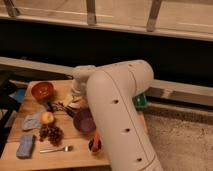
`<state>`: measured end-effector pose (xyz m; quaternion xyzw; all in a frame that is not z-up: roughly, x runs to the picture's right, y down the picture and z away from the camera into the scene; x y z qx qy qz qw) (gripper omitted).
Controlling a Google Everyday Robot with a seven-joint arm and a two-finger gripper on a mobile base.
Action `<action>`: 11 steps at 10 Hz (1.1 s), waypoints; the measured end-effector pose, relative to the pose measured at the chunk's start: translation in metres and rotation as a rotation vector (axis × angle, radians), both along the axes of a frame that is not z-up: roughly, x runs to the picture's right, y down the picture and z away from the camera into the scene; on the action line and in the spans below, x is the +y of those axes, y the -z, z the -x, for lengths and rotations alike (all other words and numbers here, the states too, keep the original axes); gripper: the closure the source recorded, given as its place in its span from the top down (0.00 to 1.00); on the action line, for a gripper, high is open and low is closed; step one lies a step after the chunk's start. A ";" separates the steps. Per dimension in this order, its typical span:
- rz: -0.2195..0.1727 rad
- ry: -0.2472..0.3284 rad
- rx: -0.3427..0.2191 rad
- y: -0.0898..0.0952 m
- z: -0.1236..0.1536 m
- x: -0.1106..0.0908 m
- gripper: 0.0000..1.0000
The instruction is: Place banana in table surface
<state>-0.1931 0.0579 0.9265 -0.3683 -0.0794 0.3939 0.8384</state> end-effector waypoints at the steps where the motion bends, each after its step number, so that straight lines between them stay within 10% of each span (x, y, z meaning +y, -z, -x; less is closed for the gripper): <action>1: 0.000 -0.001 -0.005 -0.003 0.002 0.000 0.80; 7: 0.014 -0.011 -0.021 -0.017 0.005 0.006 0.78; 11: 0.017 -0.011 -0.023 -0.017 0.002 0.006 0.41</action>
